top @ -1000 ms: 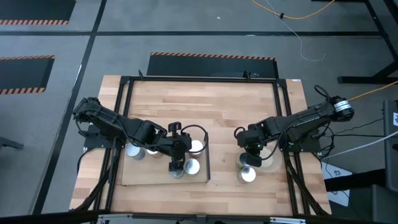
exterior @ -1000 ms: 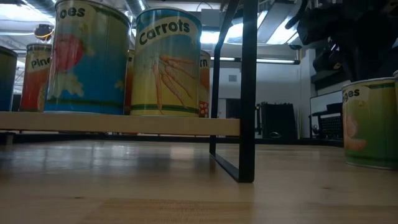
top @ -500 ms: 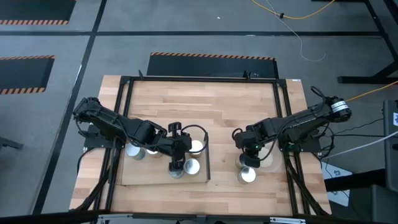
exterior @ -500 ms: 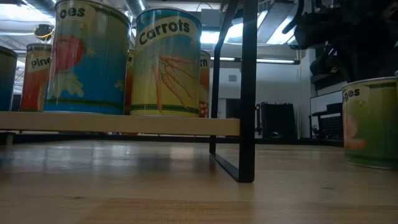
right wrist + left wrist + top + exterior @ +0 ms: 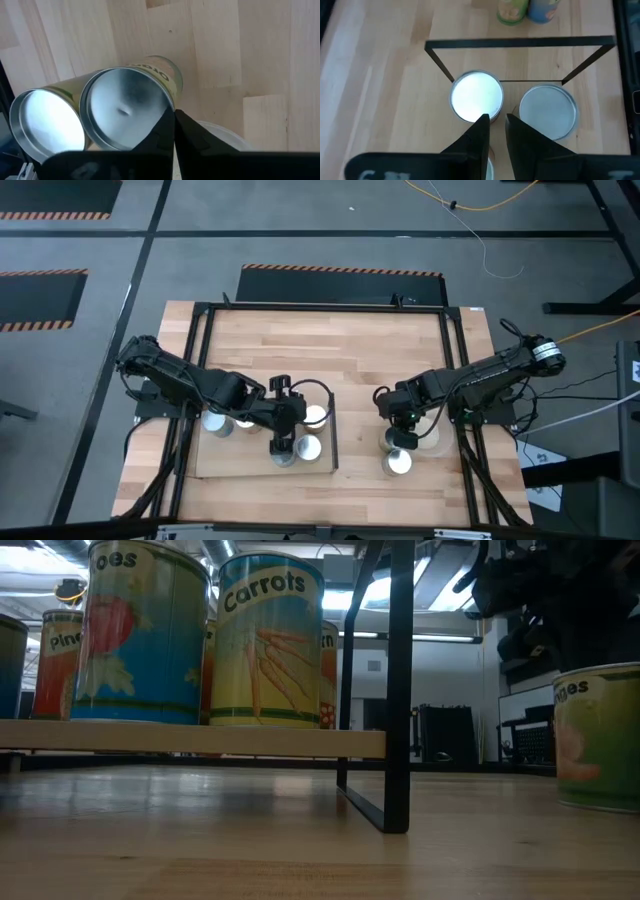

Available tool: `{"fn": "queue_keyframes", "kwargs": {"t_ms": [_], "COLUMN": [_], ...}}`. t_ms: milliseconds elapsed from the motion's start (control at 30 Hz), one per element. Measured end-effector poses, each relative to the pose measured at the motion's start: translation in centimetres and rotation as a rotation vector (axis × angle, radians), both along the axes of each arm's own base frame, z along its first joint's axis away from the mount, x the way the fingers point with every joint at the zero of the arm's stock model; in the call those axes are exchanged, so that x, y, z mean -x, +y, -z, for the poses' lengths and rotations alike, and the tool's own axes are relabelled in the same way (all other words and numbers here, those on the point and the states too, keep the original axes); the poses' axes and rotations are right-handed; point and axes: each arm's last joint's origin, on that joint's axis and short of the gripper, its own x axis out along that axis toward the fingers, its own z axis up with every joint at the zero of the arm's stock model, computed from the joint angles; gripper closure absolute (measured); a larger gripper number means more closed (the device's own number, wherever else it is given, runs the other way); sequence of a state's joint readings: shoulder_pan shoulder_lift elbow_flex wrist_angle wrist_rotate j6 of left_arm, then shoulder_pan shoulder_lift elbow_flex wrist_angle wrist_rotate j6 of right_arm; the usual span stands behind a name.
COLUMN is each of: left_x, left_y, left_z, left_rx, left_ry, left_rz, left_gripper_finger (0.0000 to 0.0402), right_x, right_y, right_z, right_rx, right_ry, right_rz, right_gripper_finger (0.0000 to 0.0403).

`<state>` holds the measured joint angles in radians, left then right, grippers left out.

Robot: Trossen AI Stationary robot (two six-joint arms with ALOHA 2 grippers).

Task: Pick and place cans onto a shelf
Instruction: Put the orange can on the shelf

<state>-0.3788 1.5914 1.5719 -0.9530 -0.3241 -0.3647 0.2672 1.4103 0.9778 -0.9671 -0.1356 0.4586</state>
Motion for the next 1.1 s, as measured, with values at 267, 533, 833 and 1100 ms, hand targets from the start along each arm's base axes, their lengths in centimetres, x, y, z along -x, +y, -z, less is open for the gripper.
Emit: {"fn": "queue_keyframes", "kwargs": {"t_ms": [267, 533, 833, 1100], "left_x": [4.6, 10.5, 13.7, 14.4], "left_y": [1.4, 2.1, 3.7, 5.2], "left_z": [-3.7, -3.5, 1.9, 4.1], "left_rx": [-0.039, -0.083, -0.008, -0.017], "left_ry": [-0.047, -0.151, -0.205, -0.204], "left_rz": [0.023, -0.016, -0.073, -0.132], "left_gripper_finger": [0.0347, 0.0347, 0.0347, 0.0347], "right_x": [-0.1, -1.4, -3.6, -8.1], "right_y": [-0.1, -1.2, -6.7, -13.9], "right_z": [-0.1, -1.7, -3.8, -7.4], "right_rx": [-0.001, 0.023, 0.093, 0.199], "right_ry": [-0.003, -0.084, -0.244, -0.375], "right_rz": [0.010, 0.016, 0.063, 0.063], "right_gripper_finger": [0.0399, 0.0401, 0.0401, 0.0402]}}
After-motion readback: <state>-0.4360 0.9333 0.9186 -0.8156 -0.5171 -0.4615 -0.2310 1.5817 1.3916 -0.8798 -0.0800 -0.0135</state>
